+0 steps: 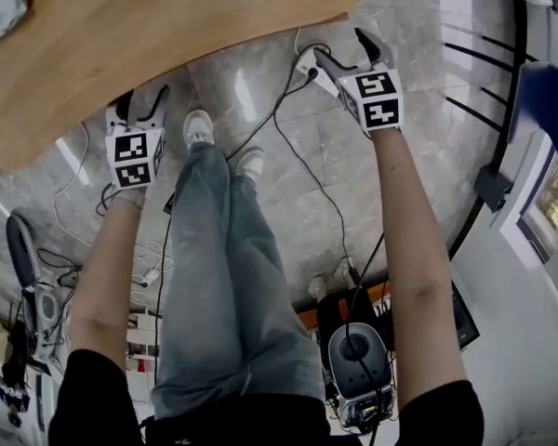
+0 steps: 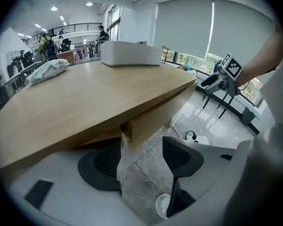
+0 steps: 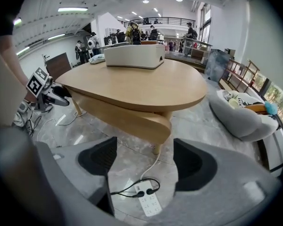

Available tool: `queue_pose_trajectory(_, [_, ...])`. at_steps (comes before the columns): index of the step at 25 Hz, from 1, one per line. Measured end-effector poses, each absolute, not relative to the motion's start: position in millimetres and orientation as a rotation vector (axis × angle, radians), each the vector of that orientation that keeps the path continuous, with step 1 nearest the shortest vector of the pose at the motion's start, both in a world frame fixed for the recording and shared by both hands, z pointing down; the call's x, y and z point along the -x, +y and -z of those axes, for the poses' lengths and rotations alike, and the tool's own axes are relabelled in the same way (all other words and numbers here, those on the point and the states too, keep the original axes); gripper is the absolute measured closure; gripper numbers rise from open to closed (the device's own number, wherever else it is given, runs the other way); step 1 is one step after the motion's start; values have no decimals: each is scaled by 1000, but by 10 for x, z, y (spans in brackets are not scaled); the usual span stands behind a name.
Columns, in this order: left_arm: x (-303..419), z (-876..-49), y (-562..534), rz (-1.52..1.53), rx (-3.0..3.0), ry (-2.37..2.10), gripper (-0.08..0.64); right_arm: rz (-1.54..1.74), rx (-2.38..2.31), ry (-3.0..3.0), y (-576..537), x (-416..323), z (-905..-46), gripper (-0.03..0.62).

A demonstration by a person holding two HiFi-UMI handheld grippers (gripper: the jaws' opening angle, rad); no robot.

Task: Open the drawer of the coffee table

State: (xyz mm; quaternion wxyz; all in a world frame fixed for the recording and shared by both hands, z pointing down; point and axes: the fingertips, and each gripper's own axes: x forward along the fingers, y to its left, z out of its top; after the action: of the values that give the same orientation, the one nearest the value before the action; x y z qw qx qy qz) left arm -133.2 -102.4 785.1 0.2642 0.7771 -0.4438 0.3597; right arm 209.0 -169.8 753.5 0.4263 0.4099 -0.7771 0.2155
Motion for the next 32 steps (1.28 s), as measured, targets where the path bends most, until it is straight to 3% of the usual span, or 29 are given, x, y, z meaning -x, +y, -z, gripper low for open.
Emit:
queue_pose_trajectory(14, [1252, -7952, -1142, -900, -2059, -1186, 289, -436, -830, -1961, -1985, -1982, -7703, 227])
queue_pose_trajectory(32, [1362, -7933, -1200, -856, -2003, -1278, 419, -501, -970, -1930, -2099, -2037, -7701, 322])
